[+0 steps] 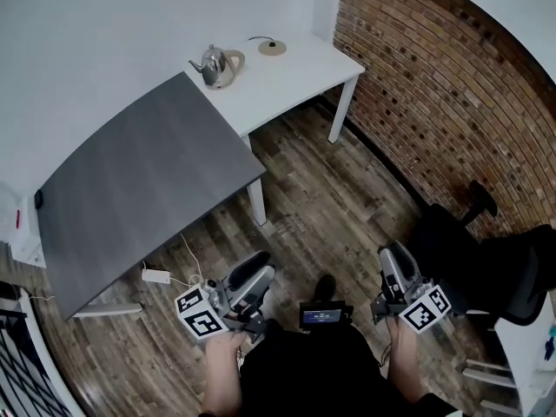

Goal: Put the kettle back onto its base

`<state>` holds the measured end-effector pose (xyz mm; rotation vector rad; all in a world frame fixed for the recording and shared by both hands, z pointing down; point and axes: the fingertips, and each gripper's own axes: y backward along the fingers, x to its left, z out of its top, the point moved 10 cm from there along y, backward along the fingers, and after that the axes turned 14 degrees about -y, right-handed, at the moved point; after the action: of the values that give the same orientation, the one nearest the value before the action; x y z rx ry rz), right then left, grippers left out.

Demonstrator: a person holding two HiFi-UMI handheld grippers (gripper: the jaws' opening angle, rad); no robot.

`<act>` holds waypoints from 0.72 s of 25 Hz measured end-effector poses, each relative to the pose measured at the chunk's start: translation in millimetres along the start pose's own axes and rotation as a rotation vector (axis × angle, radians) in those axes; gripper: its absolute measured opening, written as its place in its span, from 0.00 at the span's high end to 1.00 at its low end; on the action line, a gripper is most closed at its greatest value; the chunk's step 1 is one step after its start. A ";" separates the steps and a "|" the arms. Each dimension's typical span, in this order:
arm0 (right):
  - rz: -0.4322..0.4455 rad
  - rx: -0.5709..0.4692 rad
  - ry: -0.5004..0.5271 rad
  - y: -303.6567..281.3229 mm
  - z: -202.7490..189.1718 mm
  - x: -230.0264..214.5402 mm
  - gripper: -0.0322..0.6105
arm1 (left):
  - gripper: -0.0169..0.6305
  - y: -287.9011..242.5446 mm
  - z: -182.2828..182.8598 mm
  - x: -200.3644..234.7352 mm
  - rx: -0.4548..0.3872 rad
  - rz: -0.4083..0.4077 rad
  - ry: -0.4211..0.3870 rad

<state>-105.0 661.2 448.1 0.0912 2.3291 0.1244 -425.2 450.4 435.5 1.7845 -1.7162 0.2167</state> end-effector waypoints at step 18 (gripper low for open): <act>0.117 0.012 -0.082 -43.4 142.0 -155.9 0.76 | 0.61 -193.6 -29.9 53.8 0.094 0.065 -0.124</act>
<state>104.0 610.6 457.4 0.2349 2.2431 0.1624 -226.6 409.7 423.6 1.8447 -1.8814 0.2218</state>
